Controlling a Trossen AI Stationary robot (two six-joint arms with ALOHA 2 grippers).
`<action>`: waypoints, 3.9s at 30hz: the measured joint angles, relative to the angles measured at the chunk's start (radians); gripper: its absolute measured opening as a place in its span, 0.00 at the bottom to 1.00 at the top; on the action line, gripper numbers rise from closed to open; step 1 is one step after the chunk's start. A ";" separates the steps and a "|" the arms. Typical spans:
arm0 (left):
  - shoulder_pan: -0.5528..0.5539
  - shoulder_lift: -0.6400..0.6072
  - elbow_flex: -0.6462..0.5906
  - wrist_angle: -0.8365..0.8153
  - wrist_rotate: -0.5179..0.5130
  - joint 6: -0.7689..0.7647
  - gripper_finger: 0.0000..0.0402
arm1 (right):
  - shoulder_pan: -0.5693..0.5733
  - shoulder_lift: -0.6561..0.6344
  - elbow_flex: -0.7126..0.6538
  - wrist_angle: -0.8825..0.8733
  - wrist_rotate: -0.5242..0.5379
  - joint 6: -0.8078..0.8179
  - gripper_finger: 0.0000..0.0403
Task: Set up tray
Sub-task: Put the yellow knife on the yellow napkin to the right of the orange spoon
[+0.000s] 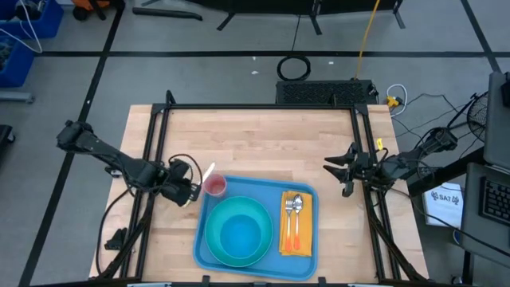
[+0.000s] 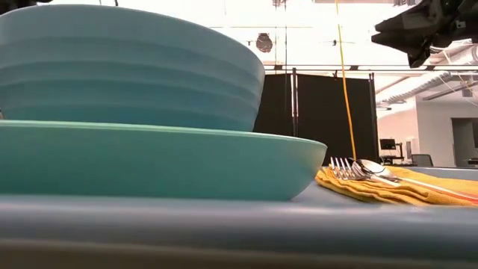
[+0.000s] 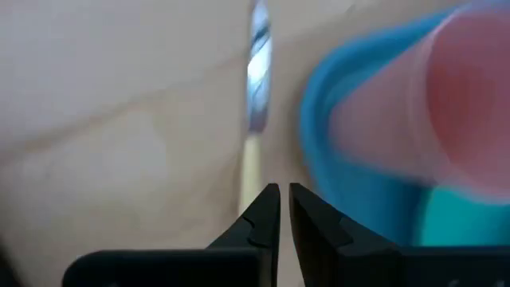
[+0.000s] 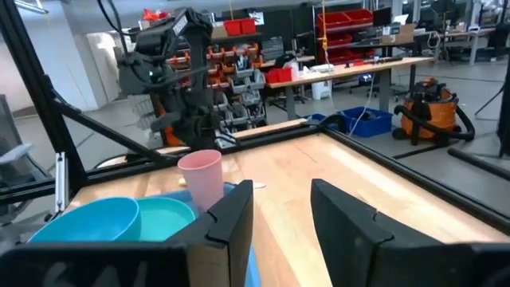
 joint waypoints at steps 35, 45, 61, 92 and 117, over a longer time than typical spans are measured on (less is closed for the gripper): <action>0.029 0.302 -0.007 -0.002 0.266 -0.130 0.49 | 0.000 0.002 0.000 -0.017 -0.007 -0.045 0.29; 0.062 0.316 -0.029 0.065 0.266 -0.065 0.46 | 0.001 0.002 0.000 -0.023 -0.008 -0.027 0.29; 0.059 0.308 -0.157 0.226 0.303 -0.100 0.38 | 0.001 0.002 0.000 -0.035 -0.008 -0.014 0.29; -0.037 0.258 0.041 -0.154 -0.177 -0.173 0.19 | 0.000 0.007 -0.019 -0.013 -0.004 0.011 0.29; 0.186 0.383 0.104 1.315 -0.612 1.455 0.19 | -0.323 0.339 -0.105 0.646 -0.231 -0.099 0.29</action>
